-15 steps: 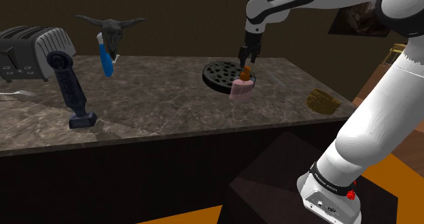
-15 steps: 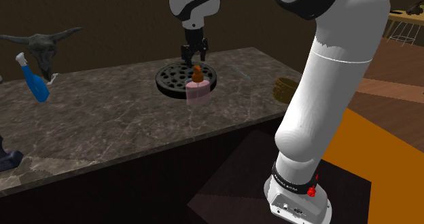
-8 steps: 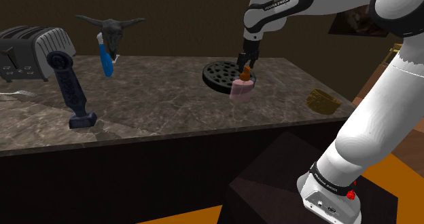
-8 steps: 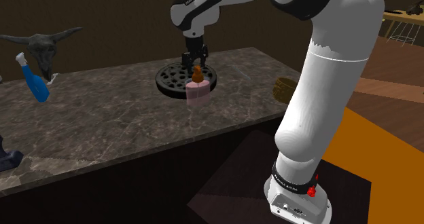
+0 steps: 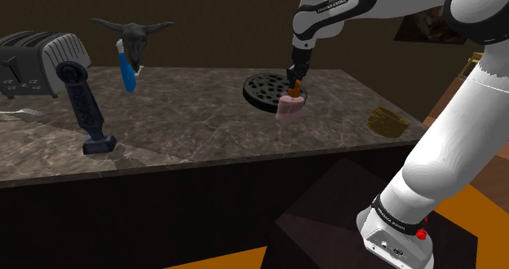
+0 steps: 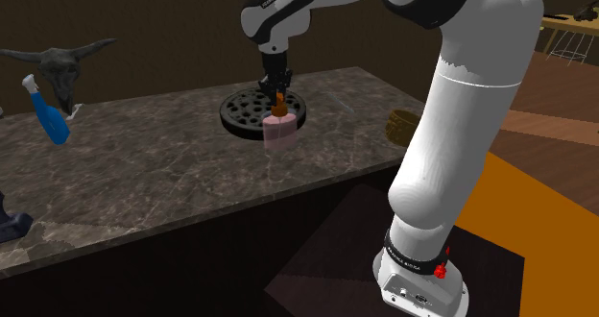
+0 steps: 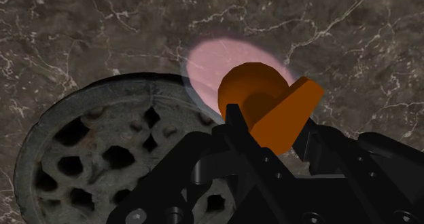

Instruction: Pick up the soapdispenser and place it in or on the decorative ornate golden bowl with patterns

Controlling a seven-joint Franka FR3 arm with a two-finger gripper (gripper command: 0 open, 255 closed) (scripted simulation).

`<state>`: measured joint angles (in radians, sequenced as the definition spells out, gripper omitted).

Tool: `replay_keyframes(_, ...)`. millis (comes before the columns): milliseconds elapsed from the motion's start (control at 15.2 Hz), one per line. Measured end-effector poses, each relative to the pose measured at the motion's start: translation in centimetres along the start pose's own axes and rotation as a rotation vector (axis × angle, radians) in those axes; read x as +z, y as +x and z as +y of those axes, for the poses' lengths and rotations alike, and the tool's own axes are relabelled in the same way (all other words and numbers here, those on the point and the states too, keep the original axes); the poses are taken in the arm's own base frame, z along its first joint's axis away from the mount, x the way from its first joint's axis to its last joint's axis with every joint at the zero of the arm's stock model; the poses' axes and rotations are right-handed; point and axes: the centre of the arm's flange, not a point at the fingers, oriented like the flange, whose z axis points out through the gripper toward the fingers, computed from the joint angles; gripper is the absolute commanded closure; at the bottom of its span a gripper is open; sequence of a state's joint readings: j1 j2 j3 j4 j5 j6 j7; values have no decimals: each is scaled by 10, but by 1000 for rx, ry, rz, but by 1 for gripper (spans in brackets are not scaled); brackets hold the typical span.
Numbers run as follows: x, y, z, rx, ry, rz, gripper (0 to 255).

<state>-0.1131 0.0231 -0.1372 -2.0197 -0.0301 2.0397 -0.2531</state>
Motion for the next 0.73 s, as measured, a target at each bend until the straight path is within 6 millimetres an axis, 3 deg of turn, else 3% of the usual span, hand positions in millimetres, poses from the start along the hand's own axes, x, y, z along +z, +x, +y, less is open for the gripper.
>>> replay_keyframes(528, -1, 0, 1, 1, -1, 1, 255)
replay_keyframes(726, -10, 0, 0, 0, 0, -1, 255)
